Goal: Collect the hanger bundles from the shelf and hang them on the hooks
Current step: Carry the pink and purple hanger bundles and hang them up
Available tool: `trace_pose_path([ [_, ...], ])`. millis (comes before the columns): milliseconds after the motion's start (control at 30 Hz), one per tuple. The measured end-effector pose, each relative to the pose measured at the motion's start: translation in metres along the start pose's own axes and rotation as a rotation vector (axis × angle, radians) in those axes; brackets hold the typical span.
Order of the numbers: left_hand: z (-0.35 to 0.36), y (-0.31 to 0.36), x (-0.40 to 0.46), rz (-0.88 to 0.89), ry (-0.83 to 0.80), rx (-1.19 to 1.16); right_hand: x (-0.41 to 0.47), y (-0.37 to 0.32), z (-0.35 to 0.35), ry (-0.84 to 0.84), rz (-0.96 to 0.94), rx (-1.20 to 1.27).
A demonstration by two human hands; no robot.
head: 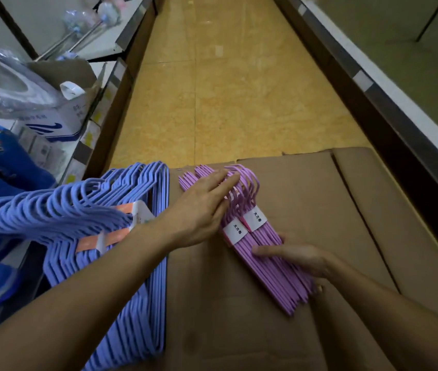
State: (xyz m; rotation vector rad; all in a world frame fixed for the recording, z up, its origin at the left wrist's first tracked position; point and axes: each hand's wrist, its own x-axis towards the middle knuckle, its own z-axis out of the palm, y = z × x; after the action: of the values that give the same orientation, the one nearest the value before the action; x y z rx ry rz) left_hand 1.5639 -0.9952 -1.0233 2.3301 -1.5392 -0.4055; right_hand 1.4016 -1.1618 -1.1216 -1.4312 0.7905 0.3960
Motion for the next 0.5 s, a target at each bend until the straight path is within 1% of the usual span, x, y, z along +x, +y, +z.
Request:
trace_pose_path([
  [33,0.001,0.001,0.001,0.004,0.002,-0.007,-0.002,-0.001,0.002,0.017,-0.041,-0.058],
  [100,0.002,-0.001,0.001,0.009,0.006,-0.014,-0.007,0.001,0.010,0.106,-0.164,-0.146],
  [167,0.002,-0.003,0.000,0.001,0.014,-0.017,-0.007,0.010,0.021,0.271,-0.263,-0.303],
  [200,0.002,-0.002,0.000,-0.003,0.022,-0.027,-0.006,0.013,0.030,0.345,-0.246,-0.440],
  [233,0.002,0.000,0.000,-0.008,0.029,-0.038,-0.004,0.017,0.039,0.409,-0.186,-0.573],
  [300,0.003,0.004,0.003,-0.031,0.028,-0.049,0.000,0.020,0.061,0.522,-0.066,-0.753],
  [400,0.003,0.008,0.007,-0.063,0.011,-0.073,0.009,0.016,0.082,0.689,0.005,-0.854],
  [467,0.002,0.009,0.007,-0.091,0.012,-0.171,0.012,0.017,0.085,0.768,0.014,-0.900],
  [500,0.000,0.009,0.007,-0.106,0.041,-0.257,0.011,0.019,0.086,0.781,-0.001,-0.918],
])
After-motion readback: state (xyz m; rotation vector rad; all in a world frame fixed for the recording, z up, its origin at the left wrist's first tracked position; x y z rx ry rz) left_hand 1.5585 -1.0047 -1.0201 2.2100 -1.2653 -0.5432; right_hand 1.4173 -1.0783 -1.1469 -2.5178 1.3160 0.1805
